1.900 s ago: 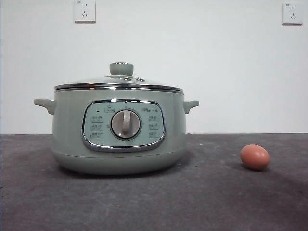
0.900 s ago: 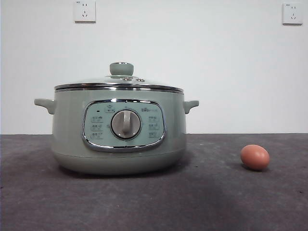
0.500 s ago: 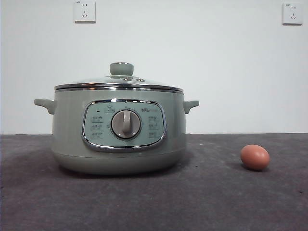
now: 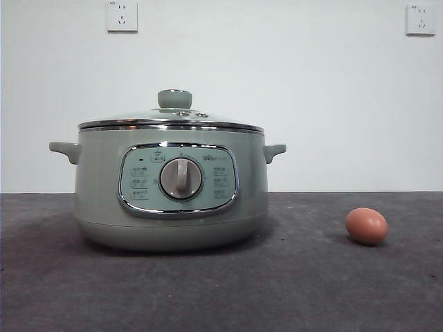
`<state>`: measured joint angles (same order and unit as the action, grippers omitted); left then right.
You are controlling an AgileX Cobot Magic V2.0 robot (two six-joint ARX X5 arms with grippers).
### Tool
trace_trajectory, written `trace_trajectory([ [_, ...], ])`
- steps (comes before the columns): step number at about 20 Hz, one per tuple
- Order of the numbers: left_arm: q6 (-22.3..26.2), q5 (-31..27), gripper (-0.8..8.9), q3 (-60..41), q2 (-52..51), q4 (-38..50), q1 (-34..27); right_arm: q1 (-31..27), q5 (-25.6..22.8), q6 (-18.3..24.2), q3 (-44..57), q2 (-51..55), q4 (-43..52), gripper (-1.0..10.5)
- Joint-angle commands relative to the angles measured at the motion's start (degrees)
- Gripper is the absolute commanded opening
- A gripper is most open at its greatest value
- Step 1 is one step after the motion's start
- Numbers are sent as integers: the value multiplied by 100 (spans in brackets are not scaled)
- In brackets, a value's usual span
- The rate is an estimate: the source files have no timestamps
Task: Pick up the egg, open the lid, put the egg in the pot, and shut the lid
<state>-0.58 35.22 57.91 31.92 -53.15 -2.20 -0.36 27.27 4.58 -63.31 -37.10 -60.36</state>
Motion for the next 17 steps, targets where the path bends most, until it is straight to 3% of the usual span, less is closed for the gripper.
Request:
trace_trajectory([
  [1, 59, 105, 606, 37, 55, 48, 31, 2, 22, 31, -28, 11, 33, 599],
  [8, 59, 118, 605, 118, 522, 369, 179, 2, 22, 11, -28, -116, 39, 599],
  [15, 166, 70, 597, 1169, 2240, 660, 748, 2, 44, 9, -28, -634, 74, 599],
  [17, 284, -199, 597, 1539, 2835, 686, 1080, 2, 44, 11, -28, -804, 79, 599],
])
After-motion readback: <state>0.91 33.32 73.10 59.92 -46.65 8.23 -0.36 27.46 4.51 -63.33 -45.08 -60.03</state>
